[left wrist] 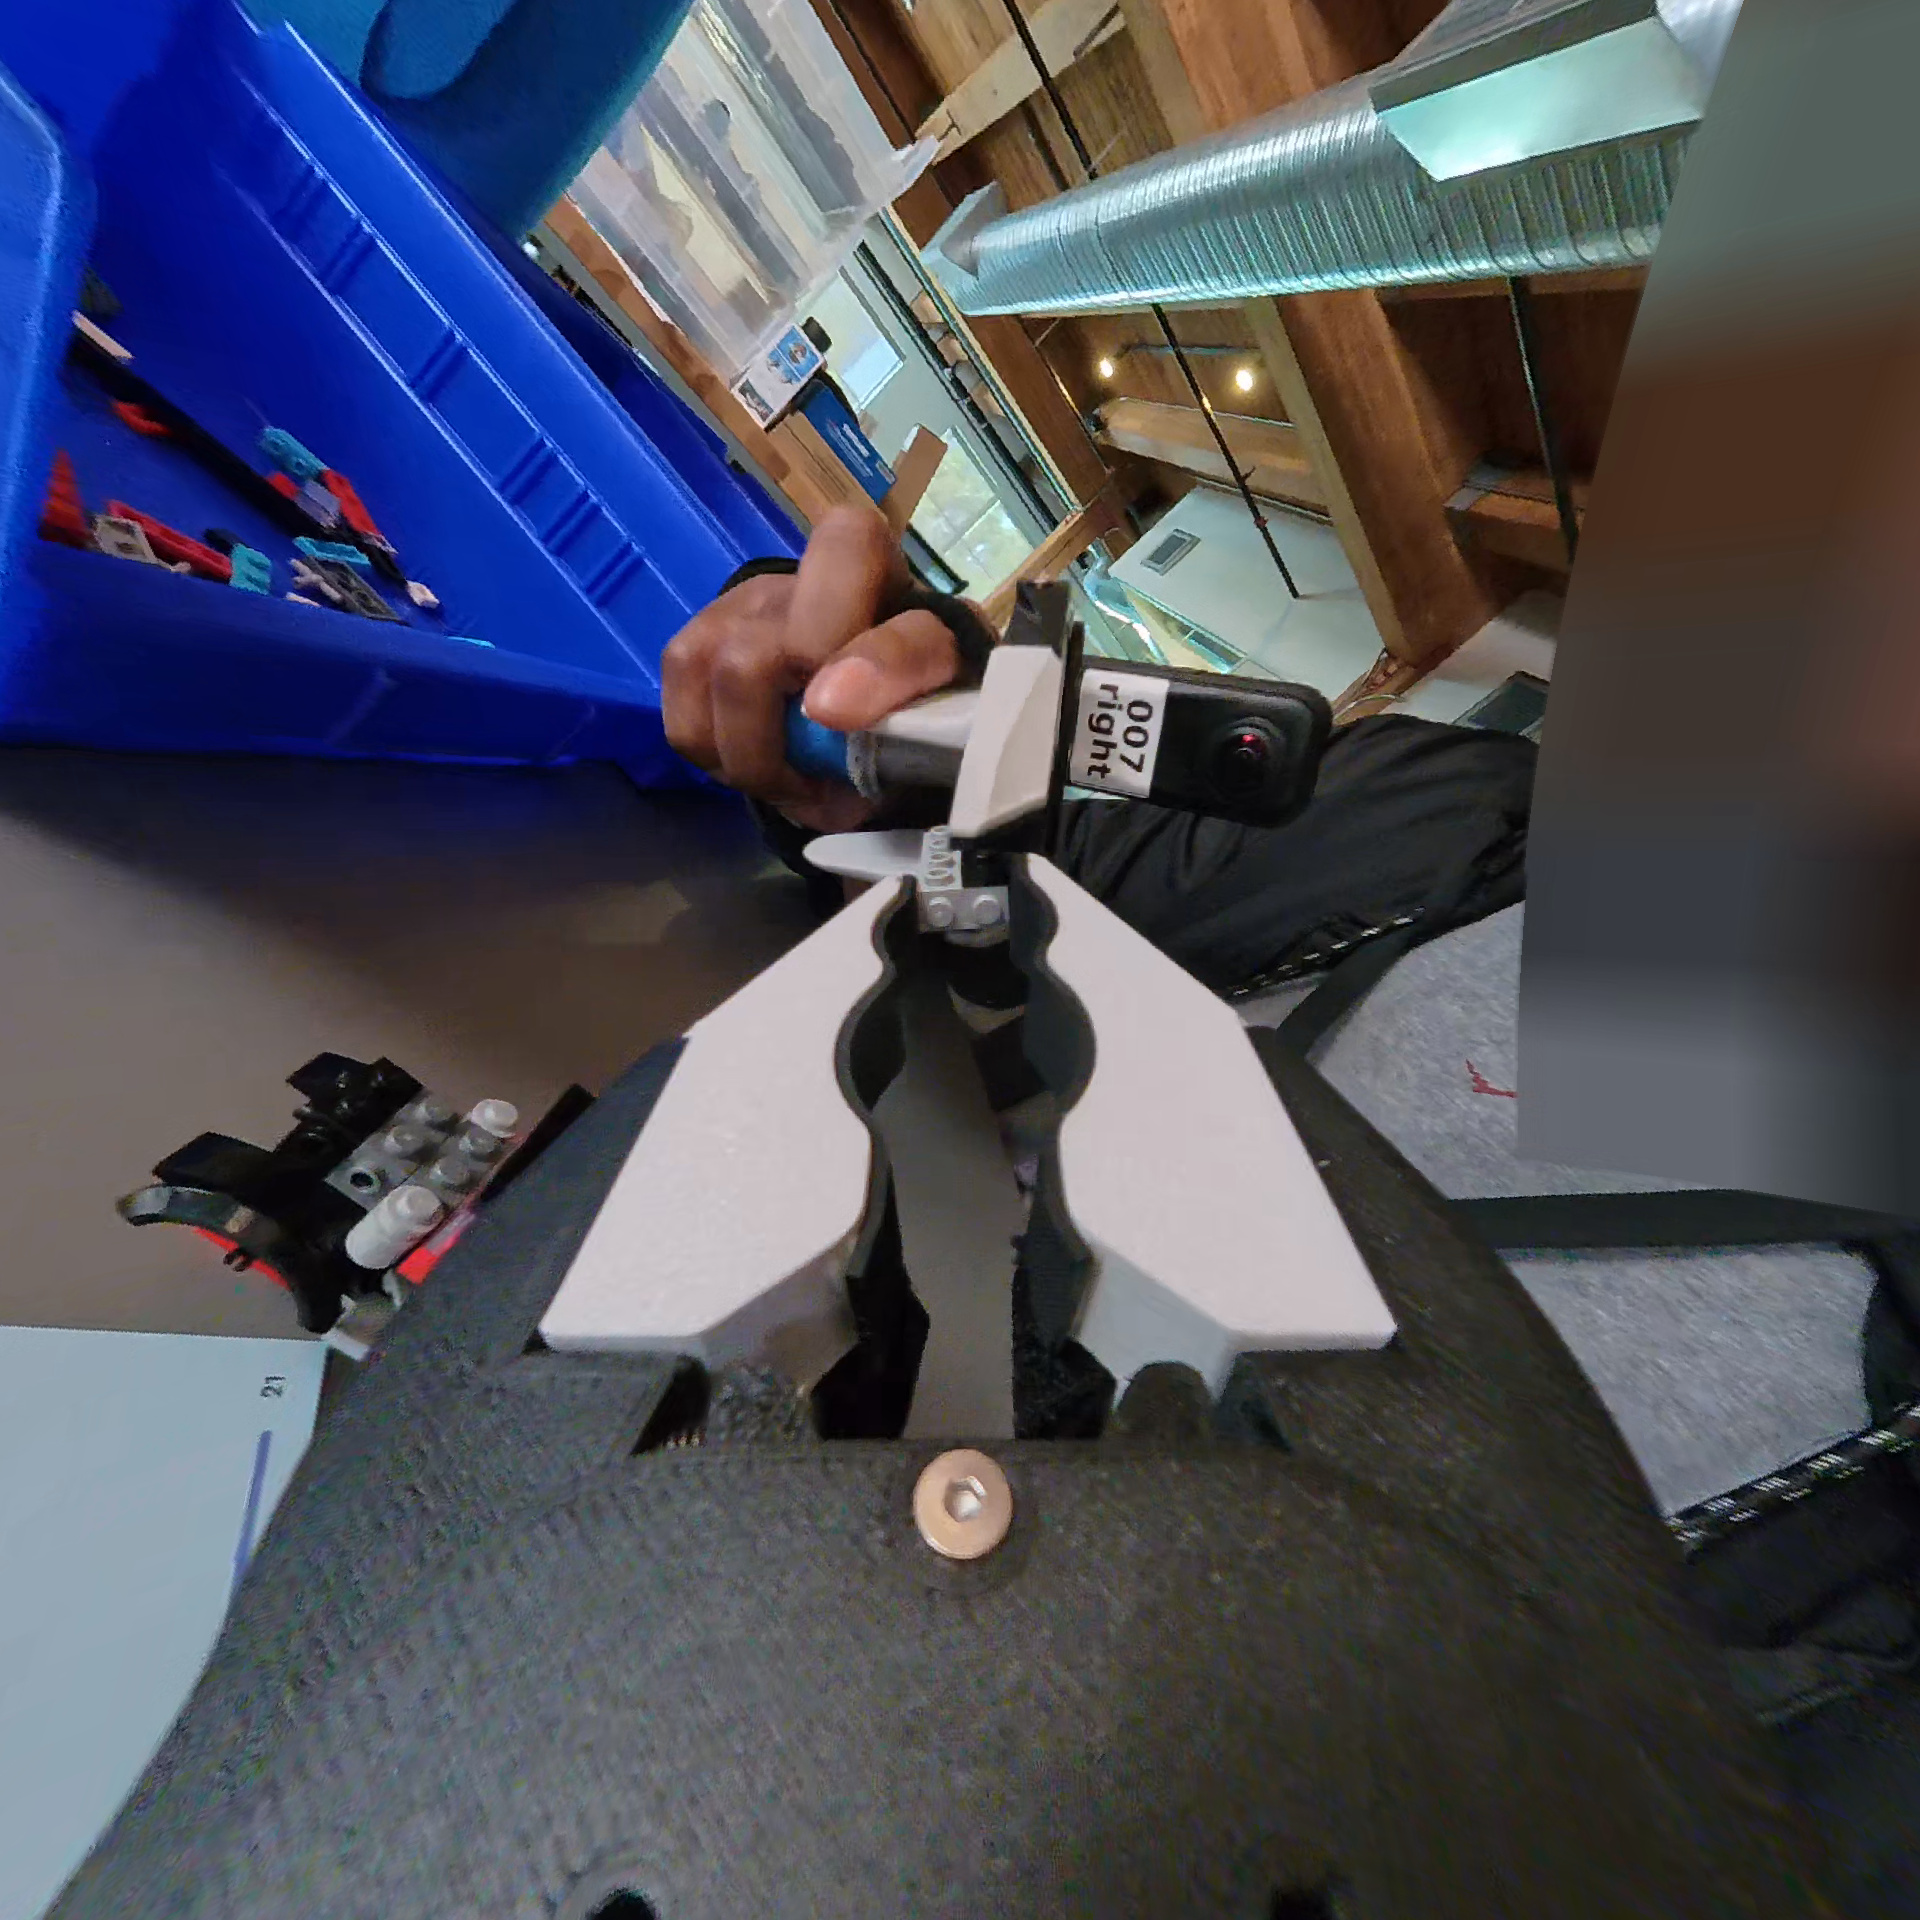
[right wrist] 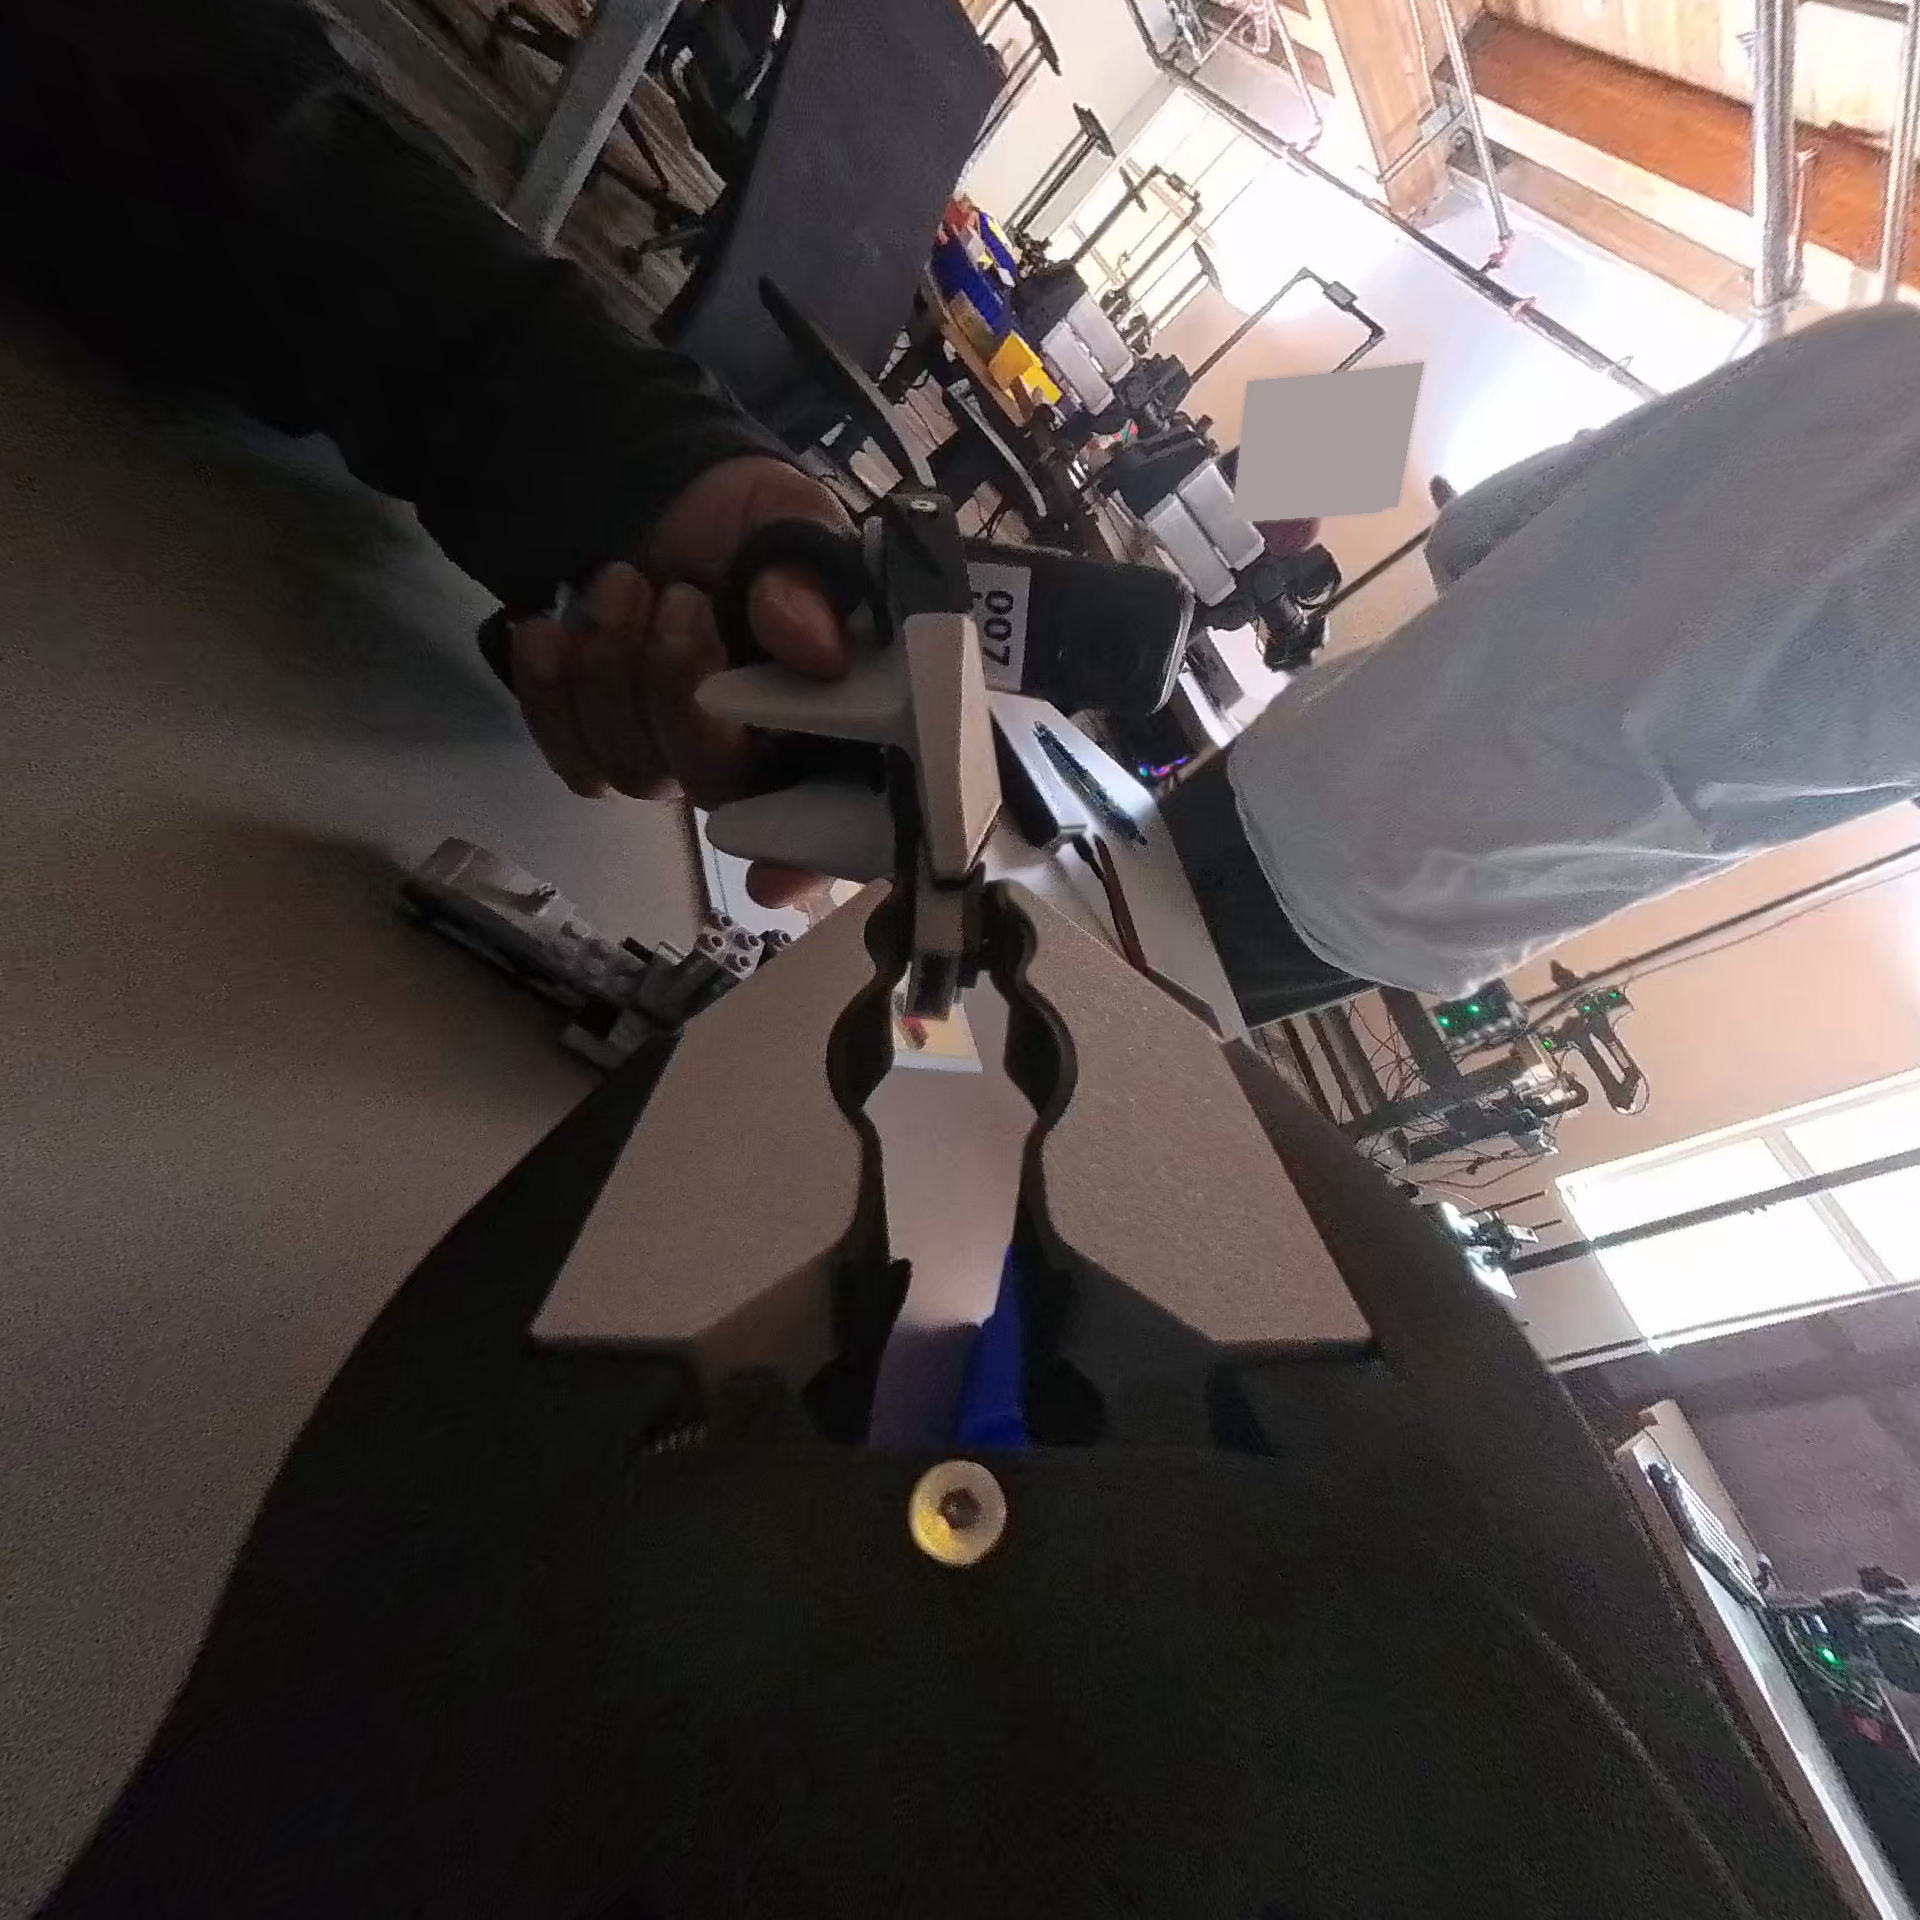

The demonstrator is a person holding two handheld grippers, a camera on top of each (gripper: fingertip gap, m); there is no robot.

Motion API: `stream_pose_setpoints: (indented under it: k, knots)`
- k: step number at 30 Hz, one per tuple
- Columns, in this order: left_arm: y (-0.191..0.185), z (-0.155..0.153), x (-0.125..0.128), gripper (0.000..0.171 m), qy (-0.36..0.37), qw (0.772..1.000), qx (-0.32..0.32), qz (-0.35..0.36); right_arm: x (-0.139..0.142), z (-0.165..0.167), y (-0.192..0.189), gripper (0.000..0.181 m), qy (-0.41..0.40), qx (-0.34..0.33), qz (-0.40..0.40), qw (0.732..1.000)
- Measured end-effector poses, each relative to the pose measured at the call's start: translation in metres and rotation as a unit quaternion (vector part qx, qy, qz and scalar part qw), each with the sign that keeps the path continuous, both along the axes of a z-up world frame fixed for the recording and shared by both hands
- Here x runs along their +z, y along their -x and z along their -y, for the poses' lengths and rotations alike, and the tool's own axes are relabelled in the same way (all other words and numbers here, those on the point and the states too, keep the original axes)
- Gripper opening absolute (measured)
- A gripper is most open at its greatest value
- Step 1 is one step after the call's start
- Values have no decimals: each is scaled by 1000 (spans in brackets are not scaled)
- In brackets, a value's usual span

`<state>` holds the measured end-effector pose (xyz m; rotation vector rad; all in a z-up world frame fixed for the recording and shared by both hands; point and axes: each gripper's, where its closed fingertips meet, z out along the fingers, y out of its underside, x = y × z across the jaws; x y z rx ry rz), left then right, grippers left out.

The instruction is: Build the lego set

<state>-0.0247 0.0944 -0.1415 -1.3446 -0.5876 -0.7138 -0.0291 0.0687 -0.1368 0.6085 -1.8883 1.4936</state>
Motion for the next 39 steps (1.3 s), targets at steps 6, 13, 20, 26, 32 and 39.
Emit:
stream_pose_setpoints:
  k: [6, 13, 20, 26, 32, 39]
  knots:
    - [-2, 0, 0, 17, 2, 1000, -8, 4, -1, 0, -2, 14, -5, 9, 12, 1000]
    - [-3, 0, -2, 17, 5, 1000, -9, 6, -3, 0, -2, 14, -9, 8, 18, 1000]
    - [24, 24, 3, 17, 22, 996, 76, -29, -8, 1, 17, 67, 5, -70, 71, 995]
    - [53, 87, 24, 16, 52, 970, 208, -116, -14, -6, 19, 76, 46, -72, 230, 969]
    - [65, 140, 51, 17, 55, 926, 317, -197, -33, -6, 18, 70, 45, -58, 336, 939]
    - [72, 156, 60, 17, 43, 902, 364, -227, -41, -4, 17, 63, 32, -58, 346, 936]
